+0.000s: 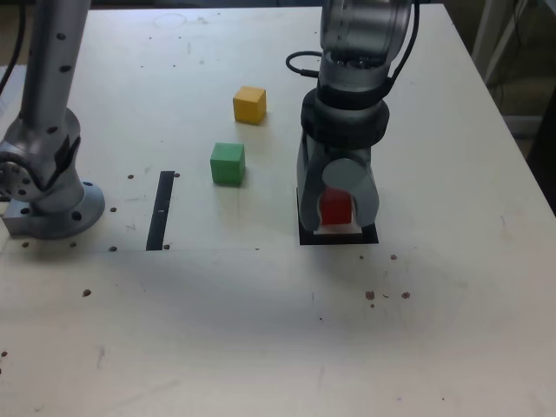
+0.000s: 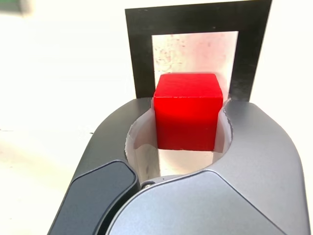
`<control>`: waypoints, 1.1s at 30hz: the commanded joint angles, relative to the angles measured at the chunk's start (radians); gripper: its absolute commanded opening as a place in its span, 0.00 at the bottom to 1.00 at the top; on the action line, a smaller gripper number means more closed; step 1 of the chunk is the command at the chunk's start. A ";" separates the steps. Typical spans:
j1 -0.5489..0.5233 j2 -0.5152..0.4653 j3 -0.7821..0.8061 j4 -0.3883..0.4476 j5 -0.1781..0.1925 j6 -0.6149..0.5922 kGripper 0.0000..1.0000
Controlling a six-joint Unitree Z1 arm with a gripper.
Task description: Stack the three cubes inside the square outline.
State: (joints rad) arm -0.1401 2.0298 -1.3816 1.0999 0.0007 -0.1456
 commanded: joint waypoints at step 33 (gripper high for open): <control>0.268 -0.238 0.074 0.075 0.173 0.183 0.99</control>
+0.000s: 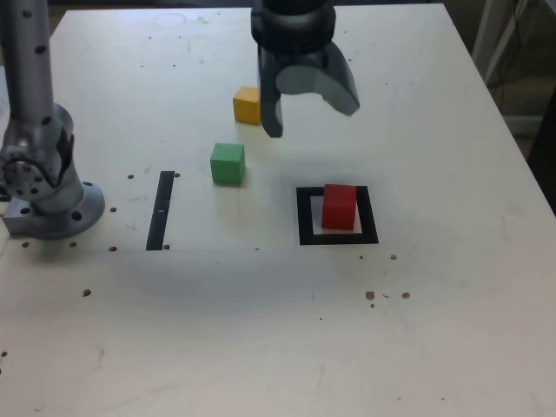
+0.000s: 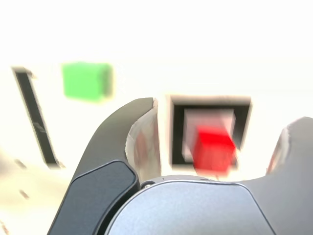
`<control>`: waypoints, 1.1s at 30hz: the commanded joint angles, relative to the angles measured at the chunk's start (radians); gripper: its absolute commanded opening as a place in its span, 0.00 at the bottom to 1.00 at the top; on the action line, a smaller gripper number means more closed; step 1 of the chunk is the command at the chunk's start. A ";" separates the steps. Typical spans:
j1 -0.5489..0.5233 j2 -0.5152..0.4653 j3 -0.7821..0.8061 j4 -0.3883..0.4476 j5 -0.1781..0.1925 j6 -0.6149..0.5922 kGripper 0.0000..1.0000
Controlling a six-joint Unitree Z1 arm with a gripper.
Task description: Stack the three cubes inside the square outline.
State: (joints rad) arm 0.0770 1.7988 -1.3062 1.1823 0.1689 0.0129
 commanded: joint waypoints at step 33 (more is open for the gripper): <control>0.434 0.071 0.125 -0.115 0.153 0.658 0.92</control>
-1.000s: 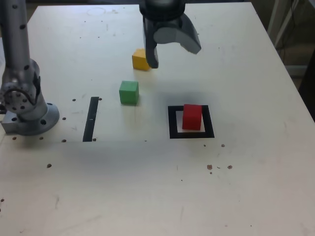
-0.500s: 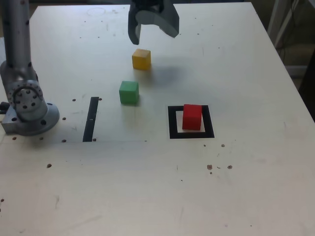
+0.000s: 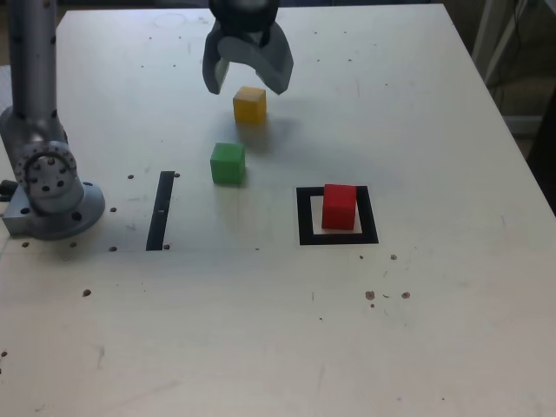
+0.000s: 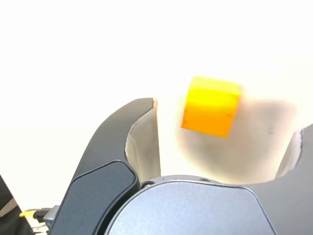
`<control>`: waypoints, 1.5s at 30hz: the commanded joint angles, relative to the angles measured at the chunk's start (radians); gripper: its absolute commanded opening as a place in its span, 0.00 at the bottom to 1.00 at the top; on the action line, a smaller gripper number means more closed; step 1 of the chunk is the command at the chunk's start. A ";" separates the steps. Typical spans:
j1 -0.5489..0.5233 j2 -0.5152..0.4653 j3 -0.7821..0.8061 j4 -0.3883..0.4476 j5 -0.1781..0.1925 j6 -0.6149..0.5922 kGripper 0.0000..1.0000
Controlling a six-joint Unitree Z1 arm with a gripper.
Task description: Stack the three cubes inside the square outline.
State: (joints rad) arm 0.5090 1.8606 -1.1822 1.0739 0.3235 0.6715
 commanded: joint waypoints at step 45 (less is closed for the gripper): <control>0.029 0.100 0.001 -0.079 -0.139 0.006 0.39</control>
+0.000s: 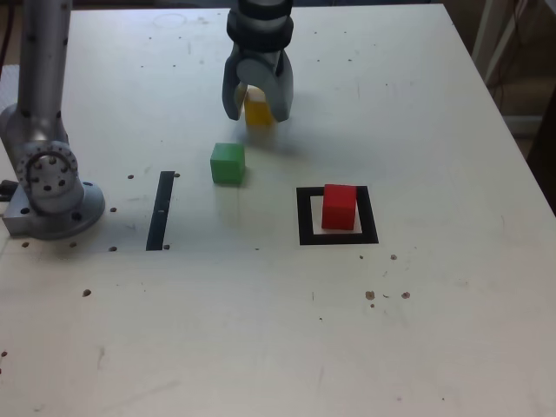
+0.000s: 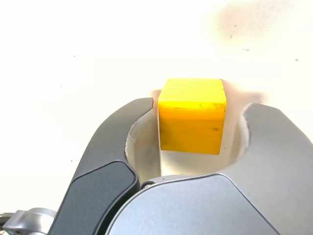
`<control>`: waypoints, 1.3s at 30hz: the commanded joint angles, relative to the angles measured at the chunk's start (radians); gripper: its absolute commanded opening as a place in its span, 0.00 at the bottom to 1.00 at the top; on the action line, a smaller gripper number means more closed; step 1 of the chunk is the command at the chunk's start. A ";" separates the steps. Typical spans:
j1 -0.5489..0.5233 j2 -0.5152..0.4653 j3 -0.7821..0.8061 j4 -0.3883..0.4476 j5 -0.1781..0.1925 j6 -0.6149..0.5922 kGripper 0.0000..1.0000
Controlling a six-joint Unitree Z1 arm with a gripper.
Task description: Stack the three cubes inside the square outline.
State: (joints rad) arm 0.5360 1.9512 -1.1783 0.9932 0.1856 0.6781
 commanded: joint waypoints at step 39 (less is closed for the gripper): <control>-0.485 -0.161 -0.230 0.339 -0.064 -0.582 0.28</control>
State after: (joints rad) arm 0.0625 1.7867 -1.3928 1.3241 0.1248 0.1103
